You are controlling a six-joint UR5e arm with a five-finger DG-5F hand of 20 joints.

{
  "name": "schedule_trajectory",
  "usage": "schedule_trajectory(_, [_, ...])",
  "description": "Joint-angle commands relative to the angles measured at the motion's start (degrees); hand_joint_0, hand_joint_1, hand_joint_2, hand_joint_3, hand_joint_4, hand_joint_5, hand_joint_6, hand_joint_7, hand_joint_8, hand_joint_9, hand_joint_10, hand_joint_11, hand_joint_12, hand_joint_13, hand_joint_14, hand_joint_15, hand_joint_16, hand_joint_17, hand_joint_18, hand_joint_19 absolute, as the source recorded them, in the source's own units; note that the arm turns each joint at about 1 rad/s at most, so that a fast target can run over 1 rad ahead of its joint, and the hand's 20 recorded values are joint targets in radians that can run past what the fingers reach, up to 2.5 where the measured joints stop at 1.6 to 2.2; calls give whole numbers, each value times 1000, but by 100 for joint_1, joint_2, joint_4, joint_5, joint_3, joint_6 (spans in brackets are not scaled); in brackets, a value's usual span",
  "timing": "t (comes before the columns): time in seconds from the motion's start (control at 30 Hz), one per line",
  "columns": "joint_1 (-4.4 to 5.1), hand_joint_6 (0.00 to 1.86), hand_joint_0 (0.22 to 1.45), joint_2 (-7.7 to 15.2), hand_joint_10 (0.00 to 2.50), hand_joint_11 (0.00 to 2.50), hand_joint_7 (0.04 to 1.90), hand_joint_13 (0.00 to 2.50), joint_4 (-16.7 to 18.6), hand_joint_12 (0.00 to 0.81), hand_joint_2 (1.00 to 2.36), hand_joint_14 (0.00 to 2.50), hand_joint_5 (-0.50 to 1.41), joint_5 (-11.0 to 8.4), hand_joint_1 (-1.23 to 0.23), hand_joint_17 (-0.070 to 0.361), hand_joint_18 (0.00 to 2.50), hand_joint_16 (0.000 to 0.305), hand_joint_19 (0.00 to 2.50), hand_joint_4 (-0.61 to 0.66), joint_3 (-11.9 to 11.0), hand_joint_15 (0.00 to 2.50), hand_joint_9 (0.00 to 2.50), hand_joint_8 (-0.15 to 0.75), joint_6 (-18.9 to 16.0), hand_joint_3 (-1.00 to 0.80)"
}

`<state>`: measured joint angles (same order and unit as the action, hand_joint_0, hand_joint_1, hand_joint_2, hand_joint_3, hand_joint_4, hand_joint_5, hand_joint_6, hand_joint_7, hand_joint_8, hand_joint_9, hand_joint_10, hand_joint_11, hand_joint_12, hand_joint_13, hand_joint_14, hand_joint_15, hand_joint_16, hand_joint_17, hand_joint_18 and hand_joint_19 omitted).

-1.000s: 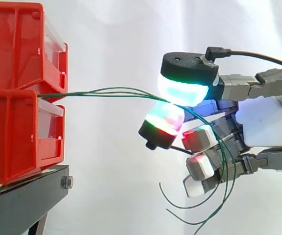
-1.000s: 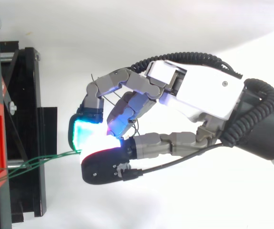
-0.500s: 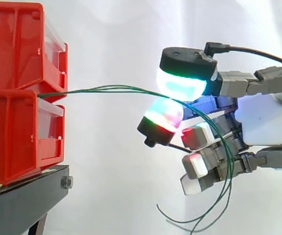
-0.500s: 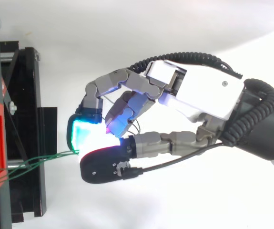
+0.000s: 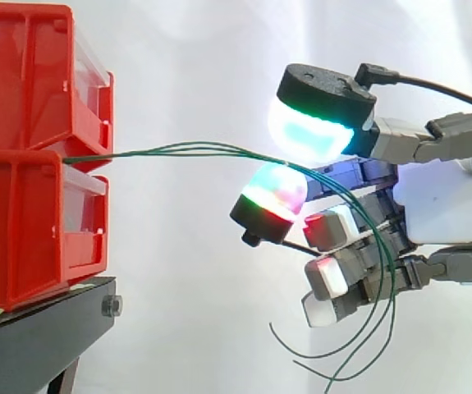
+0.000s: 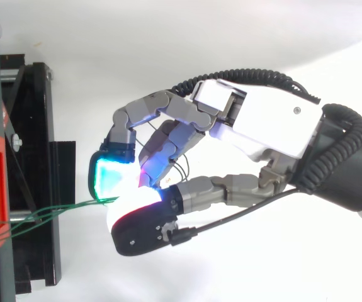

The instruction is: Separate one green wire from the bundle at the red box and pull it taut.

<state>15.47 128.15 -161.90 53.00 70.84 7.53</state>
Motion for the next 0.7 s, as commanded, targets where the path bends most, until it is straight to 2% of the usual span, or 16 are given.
schedule_trajectory(0.0, [0,849,559,0,29,974,1096,983,-9,345,1000,28,-142,0,-785,130,664,58,737,78,0,729,1211,262,-5,-500])
schedule_trajectory(0.03, [0,857,627,0,30,972,1120,977,-9,335,1008,26,-142,0,-785,126,656,56,743,71,0,731,1204,252,-5,-419])
schedule_trajectory(0.2, [0,880,645,0,30,978,1165,977,-17,335,1024,26,-145,0,-793,125,664,55,741,35,0,727,1200,256,-5,-234])
schedule_trajectory(0.3, [0,894,652,0,30,975,1158,966,-17,331,1027,27,-150,0,-800,125,668,56,733,-7,0,711,1190,253,-5,-195])
schedule_trajectory(0.43, [0,894,681,0,30,970,1080,926,-17,325,1023,28,-160,0,-847,124,637,55,707,-18,0,713,1139,246,-5,-249])
schedule_trajectory(0.6, [-9,888,712,0,30,963,1024,890,-26,317,1003,26,-165,0,-902,121,617,54,697,-3,0,697,1105,232,-5,-477])
schedule_trajectory(0.67, [-9,885,698,0,30,971,1023,889,-17,316,1000,28,-166,0,-894,121,616,54,689,22,0,693,1103,233,-5,-500])
